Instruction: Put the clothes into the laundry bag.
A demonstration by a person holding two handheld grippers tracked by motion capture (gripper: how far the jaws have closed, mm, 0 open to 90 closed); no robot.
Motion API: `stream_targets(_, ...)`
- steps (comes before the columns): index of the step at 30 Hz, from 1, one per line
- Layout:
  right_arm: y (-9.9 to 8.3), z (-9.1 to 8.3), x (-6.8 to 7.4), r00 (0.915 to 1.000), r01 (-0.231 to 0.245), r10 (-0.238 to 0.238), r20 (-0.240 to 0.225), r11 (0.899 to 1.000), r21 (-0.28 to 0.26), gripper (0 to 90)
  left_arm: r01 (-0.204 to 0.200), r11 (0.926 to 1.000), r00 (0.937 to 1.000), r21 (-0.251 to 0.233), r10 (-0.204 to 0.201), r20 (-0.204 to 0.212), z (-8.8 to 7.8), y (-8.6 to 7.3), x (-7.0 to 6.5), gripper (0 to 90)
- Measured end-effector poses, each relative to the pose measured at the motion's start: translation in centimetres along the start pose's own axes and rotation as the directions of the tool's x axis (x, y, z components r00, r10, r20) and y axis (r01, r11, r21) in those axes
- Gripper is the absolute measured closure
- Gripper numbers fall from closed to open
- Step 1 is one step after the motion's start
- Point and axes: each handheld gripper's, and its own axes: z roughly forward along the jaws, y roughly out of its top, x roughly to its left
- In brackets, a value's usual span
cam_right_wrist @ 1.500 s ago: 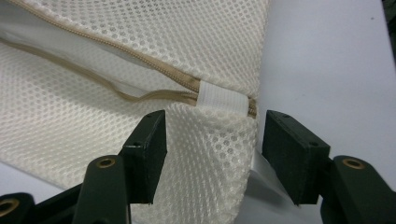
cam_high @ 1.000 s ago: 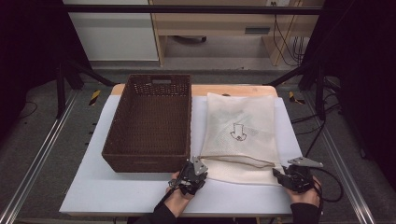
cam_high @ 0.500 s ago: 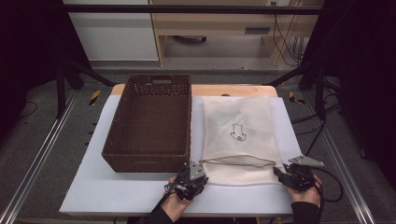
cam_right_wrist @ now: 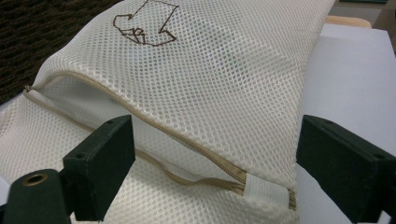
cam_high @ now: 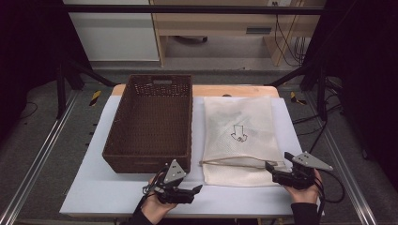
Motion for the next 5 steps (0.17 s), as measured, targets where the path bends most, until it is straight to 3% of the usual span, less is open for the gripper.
stream_targets(5,0.0,0.2,0.2,0.9997,-0.003,0.003,0.023,1.000,0.016,7.4,-0.002,1.0000,0.9997,0.002,0.002,-0.026,-1.3,-0.7,1.4,20.6)
